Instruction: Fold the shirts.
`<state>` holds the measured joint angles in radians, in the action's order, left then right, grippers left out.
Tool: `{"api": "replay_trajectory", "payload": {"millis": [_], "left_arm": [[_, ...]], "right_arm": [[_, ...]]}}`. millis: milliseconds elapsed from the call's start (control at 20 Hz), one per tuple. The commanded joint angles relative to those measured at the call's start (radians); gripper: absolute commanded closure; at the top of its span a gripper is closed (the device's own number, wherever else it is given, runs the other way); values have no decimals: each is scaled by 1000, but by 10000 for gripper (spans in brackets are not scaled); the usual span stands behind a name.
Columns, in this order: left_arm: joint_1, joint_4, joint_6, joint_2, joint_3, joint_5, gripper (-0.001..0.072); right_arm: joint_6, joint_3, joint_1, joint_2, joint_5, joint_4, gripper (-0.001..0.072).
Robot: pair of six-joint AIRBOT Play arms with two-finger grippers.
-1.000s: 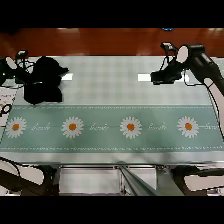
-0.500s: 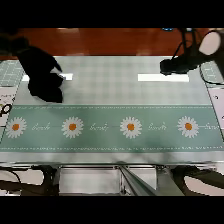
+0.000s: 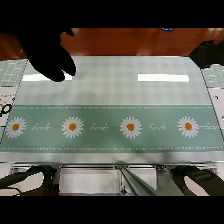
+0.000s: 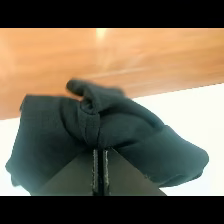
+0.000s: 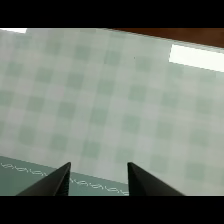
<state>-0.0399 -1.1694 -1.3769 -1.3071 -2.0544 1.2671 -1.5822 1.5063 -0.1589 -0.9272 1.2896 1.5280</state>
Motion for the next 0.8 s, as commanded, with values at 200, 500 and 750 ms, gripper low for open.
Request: {"api": "replay_trajectory", "payload": {"millis": [200,500,750], "left_arm": [[236,48,4,102,33,34,688],[486,53,-37,105,169,-113,688],[660,210,-49,127,453,-391,688]], "right_arm": [[-3,0,0,142,85,1,302],[-11,0,0,150,154,47,302],[-30,-4,0,150,154,47,302]]}}
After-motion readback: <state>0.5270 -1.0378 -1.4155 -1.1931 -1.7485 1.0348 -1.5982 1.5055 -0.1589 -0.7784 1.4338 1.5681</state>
